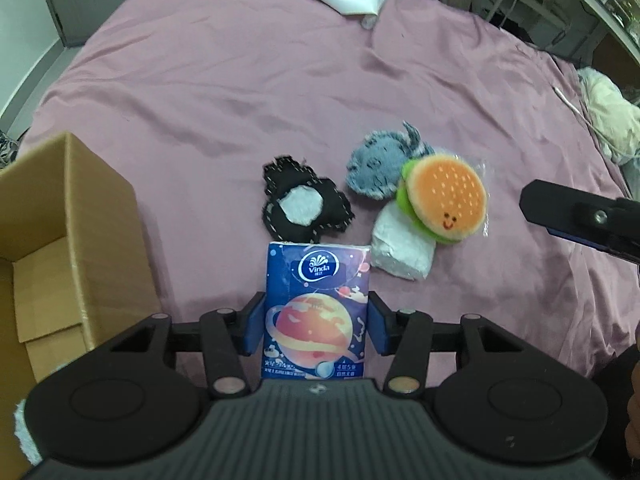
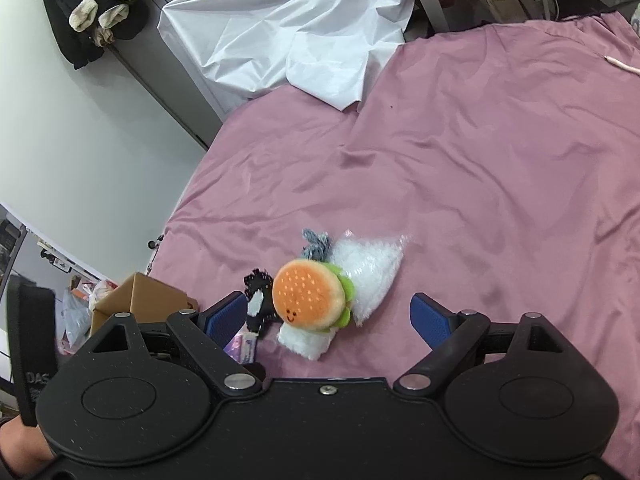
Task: Organize soft objects
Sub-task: 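Grasp the blue tissue pack with the left gripper while the right gripper grasps the burger plush, then carry the tissue pack in the left gripper while the right gripper carries the burger toward the box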
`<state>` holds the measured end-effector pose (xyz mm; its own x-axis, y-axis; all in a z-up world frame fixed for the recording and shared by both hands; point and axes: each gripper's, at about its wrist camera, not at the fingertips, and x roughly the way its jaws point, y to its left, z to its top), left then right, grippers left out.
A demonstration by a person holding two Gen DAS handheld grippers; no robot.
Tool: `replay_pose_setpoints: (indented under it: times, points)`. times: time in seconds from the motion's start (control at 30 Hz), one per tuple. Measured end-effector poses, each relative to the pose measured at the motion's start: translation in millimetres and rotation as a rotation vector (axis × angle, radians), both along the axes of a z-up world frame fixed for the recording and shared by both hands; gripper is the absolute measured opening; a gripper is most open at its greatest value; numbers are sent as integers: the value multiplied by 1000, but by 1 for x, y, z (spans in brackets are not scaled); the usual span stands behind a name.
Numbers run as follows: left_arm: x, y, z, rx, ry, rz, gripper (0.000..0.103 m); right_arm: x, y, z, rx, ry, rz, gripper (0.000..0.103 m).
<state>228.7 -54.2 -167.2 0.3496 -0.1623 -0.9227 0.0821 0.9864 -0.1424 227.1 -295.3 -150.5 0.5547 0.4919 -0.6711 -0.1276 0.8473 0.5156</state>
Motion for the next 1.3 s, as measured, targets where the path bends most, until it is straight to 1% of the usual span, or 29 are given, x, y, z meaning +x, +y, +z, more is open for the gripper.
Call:
replay_pose_setpoints:
  times: [0.2, 0.5, 0.57, 0.63, 0.67, 0.73, 0.77, 0.83, 0.93, 1.17, 1.3]
  points:
    - [2, 13, 12, -30, -43, 47, 50, 11, 6, -3, -4, 4, 2, 88]
    - [6, 23, 15, -85, -75, 90, 50, 22, 27, -13, -25, 38, 31, 88]
    - [8, 24, 15, -93, -81, 92, 50, 25, 32, -15, -29, 44, 42, 84]
    - [11, 26, 14, -101, -82, 101, 50, 29, 37, -19, -47, 63, 50, 70]
    - [12, 26, 13, -108, -80, 105, 50, 31, 38, -21, -60, 76, 50, 65]
    - [16, 27, 10, -121, -75, 109, 50, 34, 38, -25, -78, 95, 49, 45]
    - [18, 27, 9, -124, -72, 108, 50, 35, 37, -26, -74, 104, 49, 42]
    - [21, 27, 8, -125, -68, 104, 50, 35, 33, -27, -67, 117, 45, 38]
    - [26, 25, 8, -130, -70, 88, 50, 32, 31, -24, -77, 117, 47, 35]
    - [27, 23, 16, -156, -104, 59, 50, 21, 27, -16, -86, 115, 17, 34]
    - [20, 26, 23, -168, -125, 65, 50, 12, 28, -7, -98, 93, 9, 32]
